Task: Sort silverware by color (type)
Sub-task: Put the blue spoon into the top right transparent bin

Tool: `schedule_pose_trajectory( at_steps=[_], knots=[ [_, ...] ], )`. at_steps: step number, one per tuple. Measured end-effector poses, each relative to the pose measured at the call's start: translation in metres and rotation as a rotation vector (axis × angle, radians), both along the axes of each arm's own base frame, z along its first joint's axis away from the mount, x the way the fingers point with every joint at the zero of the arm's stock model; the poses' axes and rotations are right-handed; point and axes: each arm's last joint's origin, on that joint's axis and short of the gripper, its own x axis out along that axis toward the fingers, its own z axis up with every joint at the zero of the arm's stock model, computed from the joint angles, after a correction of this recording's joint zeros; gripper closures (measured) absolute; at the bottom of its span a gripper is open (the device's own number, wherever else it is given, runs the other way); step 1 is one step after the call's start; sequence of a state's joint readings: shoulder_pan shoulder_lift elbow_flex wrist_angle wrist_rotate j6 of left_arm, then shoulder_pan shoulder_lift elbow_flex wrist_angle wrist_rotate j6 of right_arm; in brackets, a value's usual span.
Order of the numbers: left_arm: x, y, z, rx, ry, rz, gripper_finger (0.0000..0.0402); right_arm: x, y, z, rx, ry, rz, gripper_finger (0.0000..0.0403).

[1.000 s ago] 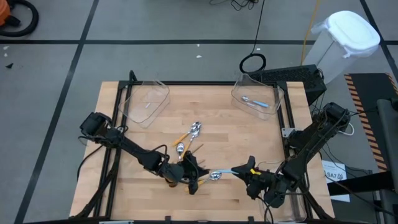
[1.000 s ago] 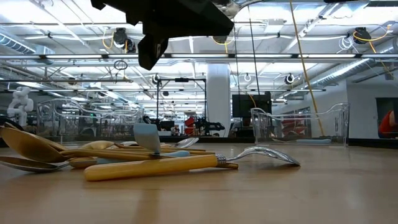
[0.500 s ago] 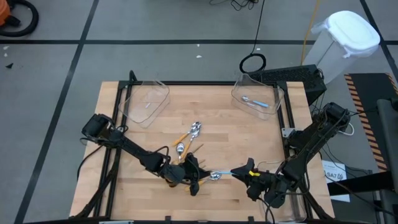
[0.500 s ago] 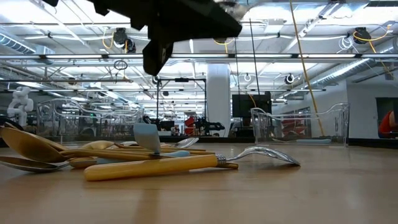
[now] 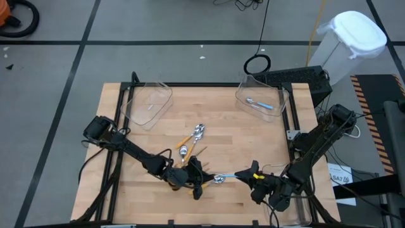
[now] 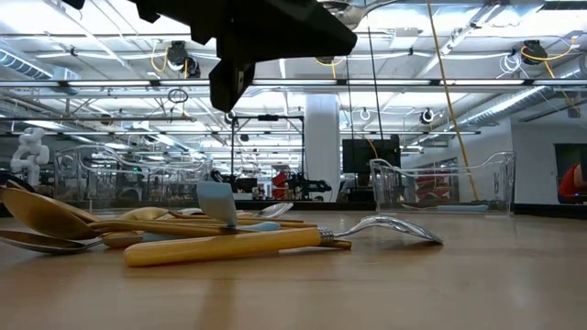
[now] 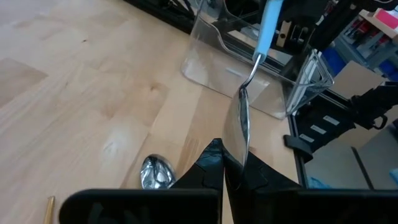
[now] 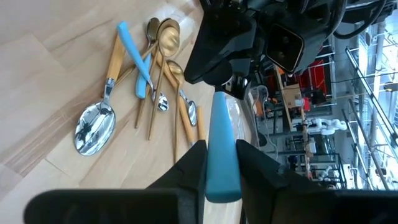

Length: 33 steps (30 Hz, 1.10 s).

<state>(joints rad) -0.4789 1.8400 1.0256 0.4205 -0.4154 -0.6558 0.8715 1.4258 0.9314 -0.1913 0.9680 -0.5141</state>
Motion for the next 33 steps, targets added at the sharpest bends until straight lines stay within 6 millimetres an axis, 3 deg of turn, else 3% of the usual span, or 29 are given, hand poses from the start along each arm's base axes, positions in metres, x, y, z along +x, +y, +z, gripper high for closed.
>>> schedule_pose_trajectory(
  at_steps=[5,13,17,25,33],
  knots=[
    [0.0,0.0,0.0,0.046,-0.004,0.002,0.0376,0.0,0.0,0.0,0.017,-0.003,-0.006,0.0342],
    [0.0,0.003,0.002,0.171,-0.019,0.037,0.0265,0.0,-0.001,0.0,0.037,-0.005,-0.013,0.0342],
    [-0.003,0.005,0.014,0.25,-0.039,0.052,0.0229,0.001,-0.008,0.007,0.108,-0.031,-0.06,0.0342],
    [-0.023,0.009,0.053,0.445,-0.067,0.112,0.0218,-0.007,-0.037,0.032,0.268,-0.084,-0.173,0.0343],
    [-0.032,0.015,0.065,0.615,-0.033,0.128,0.0218,-0.016,-0.082,0.062,0.537,-0.209,-0.367,0.0343]
  ],
)
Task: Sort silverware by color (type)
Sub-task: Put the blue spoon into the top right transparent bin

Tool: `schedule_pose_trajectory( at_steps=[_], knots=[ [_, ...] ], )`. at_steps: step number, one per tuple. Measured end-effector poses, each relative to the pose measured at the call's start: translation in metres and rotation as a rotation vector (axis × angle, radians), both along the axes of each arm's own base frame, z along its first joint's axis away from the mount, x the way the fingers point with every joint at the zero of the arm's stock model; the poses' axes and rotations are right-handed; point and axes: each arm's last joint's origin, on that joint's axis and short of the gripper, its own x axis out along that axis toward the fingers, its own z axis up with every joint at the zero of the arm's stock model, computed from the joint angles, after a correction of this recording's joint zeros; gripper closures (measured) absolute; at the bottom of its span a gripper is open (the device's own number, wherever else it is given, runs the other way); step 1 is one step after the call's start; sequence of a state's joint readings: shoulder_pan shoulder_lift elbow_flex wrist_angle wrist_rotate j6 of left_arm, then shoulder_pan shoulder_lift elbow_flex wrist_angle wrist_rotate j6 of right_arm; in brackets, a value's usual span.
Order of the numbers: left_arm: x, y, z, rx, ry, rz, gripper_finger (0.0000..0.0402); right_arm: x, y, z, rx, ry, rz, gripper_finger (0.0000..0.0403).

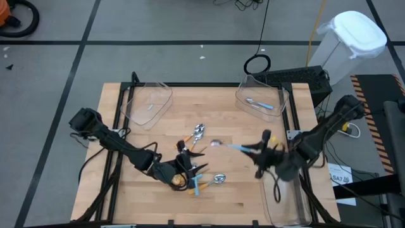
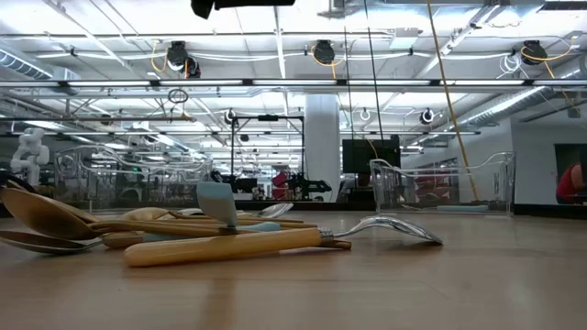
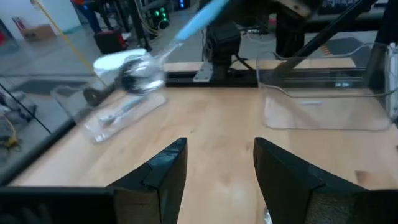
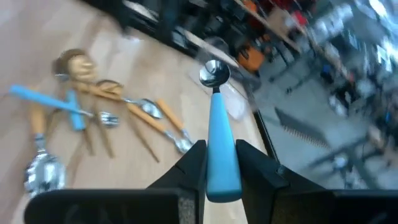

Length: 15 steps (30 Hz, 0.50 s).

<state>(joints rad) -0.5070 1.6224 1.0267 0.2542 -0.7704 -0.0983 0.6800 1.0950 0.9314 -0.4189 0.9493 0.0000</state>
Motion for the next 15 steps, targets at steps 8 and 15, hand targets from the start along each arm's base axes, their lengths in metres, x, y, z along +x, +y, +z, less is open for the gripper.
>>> schedule_pose_trajectory(
  at_steps=[8,15],
  knots=[
    [0.009,0.018,-0.001,0.095,0.043,-0.021,0.0218,-0.008,-0.05,0.013,0.188,-0.017,-0.171,0.0343],
    [0.017,0.036,-0.004,0.112,0.097,-0.101,0.0218,-0.014,-0.082,0.02,0.273,-0.047,-0.284,0.0343]
  ],
)
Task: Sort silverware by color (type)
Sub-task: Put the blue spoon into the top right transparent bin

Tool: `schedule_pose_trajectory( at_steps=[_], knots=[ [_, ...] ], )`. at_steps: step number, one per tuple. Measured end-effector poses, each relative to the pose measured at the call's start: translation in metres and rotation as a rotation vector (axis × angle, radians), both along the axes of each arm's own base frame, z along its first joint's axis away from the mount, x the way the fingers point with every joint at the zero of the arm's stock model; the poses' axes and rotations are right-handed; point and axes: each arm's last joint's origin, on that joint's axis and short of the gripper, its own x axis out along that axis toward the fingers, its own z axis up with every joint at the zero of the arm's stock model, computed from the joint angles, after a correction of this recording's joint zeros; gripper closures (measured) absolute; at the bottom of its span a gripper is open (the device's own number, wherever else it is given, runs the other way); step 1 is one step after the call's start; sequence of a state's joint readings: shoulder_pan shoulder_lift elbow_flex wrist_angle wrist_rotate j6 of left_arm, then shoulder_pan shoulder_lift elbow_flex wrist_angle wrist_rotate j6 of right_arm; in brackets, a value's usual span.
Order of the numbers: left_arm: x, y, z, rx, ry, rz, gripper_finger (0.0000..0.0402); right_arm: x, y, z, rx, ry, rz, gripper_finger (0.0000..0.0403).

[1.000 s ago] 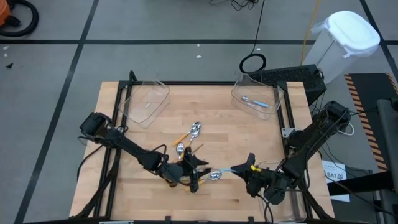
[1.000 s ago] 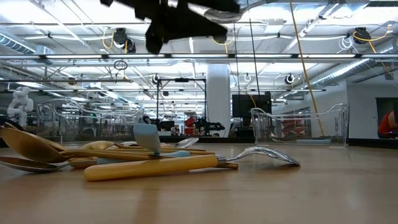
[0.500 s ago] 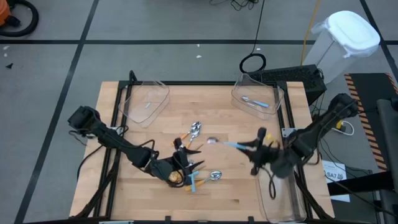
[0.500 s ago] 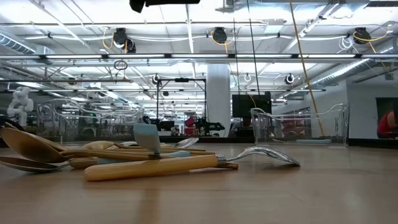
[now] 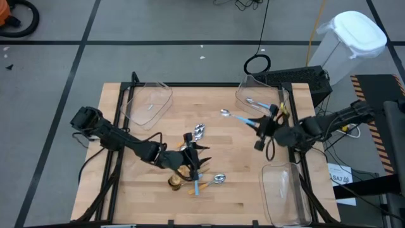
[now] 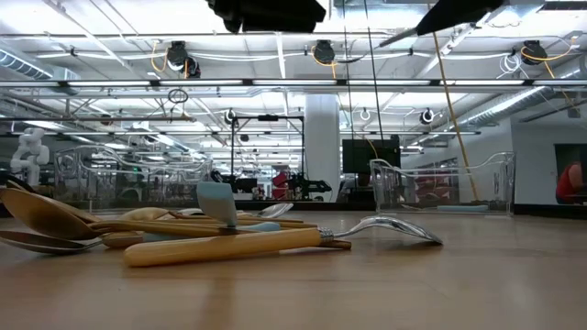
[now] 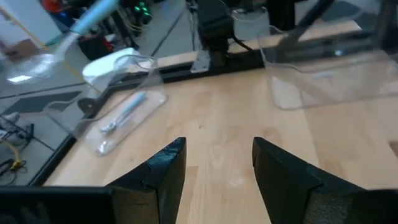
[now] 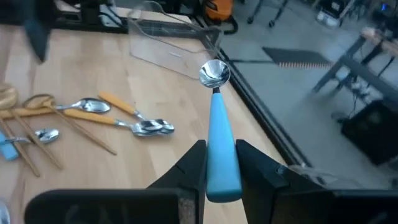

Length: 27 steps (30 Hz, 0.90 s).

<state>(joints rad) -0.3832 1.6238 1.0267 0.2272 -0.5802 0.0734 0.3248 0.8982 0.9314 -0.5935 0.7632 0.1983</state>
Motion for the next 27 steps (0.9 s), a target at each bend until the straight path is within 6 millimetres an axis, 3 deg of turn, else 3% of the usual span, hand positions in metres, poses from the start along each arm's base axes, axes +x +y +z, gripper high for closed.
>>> schedule_pose_trajectory(
  at_steps=[9,17,27],
  knots=[
    [-0.004,0.007,-0.014,-0.028,0.138,0.034,0.0218,-0.02,-0.042,0.006,0.123,0.017,-0.084,0.0343],
    [-0.004,0.008,-0.015,-0.05,0.142,0.031,0.0218,-0.04,-0.071,0.0,0.15,0.111,-0.244,0.0343],
    [-0.004,0.007,-0.015,-0.119,0.144,0.001,0.0218,-0.043,-0.102,-0.009,0.249,0.213,-0.288,0.0343]
  ],
)
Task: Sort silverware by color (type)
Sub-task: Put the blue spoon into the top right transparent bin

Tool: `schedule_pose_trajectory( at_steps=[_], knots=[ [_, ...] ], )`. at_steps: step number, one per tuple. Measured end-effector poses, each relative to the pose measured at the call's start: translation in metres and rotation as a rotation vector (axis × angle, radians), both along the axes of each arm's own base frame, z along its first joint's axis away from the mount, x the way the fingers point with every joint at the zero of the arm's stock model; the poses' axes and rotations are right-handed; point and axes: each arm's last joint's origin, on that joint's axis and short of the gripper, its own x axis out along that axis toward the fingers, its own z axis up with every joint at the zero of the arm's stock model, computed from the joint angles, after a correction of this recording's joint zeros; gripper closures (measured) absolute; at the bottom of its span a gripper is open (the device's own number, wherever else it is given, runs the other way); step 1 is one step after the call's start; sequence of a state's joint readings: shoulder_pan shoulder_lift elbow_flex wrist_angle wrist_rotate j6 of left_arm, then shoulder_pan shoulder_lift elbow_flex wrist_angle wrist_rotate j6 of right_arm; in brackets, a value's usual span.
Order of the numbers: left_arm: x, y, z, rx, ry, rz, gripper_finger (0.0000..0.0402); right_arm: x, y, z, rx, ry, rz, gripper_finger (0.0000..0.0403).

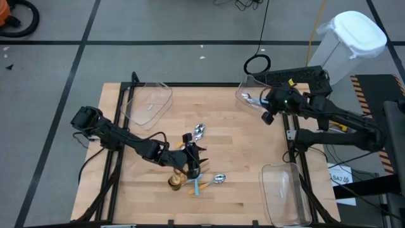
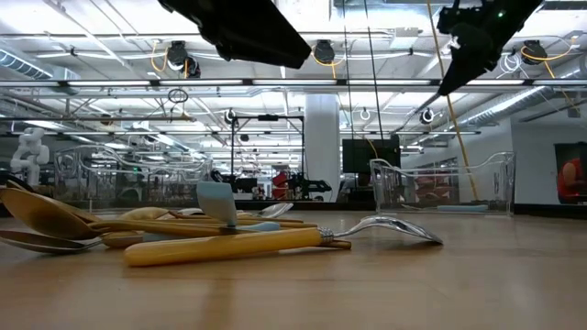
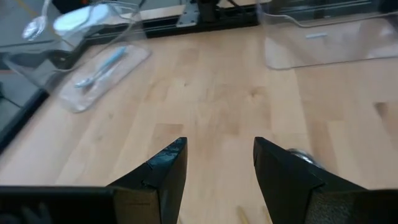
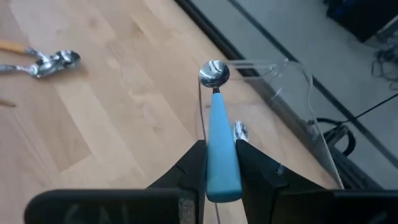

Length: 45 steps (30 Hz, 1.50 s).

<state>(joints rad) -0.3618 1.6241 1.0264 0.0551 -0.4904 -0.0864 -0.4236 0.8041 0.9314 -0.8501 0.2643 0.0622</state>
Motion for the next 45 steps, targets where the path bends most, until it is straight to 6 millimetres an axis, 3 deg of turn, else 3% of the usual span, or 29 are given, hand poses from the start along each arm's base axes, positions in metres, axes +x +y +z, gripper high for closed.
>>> schedule_pose_trajectory(
  at_steps=[14,27,45],
  knots=[
    [-0.006,-0.016,-0.002,-0.035,0.032,-0.102,0.0218,-0.002,-0.044,-0.017,0.1,0.107,-0.044,0.0343],
    [-0.013,-0.027,-0.006,-0.054,0.073,-0.119,0.0218,0.007,-0.082,-0.046,0.219,0.227,-0.05,0.0343],
    [-0.014,-0.029,-0.007,-0.081,0.071,-0.11,0.0218,0.013,-0.094,-0.061,0.259,0.288,-0.036,0.0325]
  ],
)
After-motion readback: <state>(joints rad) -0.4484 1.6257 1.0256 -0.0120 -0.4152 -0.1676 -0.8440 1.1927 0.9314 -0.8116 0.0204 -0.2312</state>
